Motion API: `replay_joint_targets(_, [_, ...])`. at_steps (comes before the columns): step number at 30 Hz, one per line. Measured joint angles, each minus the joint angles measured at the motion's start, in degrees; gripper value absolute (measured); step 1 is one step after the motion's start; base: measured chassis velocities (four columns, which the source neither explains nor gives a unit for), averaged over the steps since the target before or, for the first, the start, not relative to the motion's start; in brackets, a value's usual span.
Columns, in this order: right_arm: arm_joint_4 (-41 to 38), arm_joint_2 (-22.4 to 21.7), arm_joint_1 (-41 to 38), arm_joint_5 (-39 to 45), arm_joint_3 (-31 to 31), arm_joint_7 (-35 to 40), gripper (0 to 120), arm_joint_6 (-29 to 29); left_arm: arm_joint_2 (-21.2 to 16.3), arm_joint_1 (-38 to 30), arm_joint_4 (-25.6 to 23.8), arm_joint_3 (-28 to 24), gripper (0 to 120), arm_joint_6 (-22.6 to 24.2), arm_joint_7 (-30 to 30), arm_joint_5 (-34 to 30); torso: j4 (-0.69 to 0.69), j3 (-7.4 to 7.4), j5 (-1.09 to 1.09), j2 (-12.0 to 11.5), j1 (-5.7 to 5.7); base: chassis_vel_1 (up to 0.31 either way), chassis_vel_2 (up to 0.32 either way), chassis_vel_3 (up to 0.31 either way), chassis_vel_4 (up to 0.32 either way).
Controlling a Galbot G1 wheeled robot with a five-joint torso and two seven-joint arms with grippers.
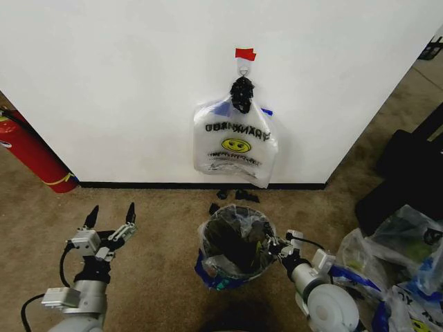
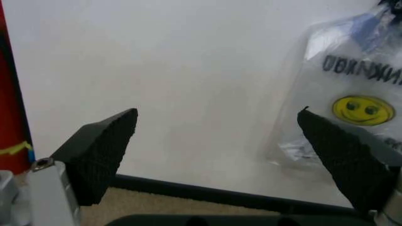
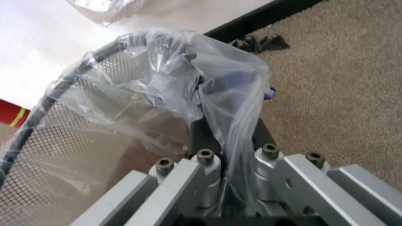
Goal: Pick up the garbage bag from the wall and place it over the trash bin.
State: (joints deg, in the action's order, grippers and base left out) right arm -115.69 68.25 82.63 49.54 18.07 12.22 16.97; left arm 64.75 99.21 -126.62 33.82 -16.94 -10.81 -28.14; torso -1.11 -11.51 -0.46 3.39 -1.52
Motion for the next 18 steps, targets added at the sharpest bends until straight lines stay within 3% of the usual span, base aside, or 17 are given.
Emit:
replay_joint_targets(8, [0.7, 1.0, 0.1, -0.6, 0.2, -0.2, 3, -0.7, 2.1, -0.8, -1.0, -1.5, 100, 3.3, -0.7, 1.3, 0.00, 0.00, 0.01, 0.0, 0.00, 0.000, 0.000, 0.000, 0.000])
replay_joint_targets(15, [0.9, 1.6, 0.0, -1.4, -0.3, -0.7, 17, -1.0, 2.6, -1.7, -1.2, -1.9, 100, 4.3, -1.3, 1.7, 0.00, 0.00, 0.00, 0.0, 0.00, 0.000, 0.000, 0.000, 0.000])
replay_joint_targets(18, [0.9, 1.8, 0.1, -1.9, -0.3, -0.7, 30, -1.0, 2.7, -1.5, -1.2, -2.0, 100, 4.3, -1.4, 2.1, 0.00, 0.00, 0.00, 0.0, 0.00, 0.000, 0.000, 0.000, 0.000])
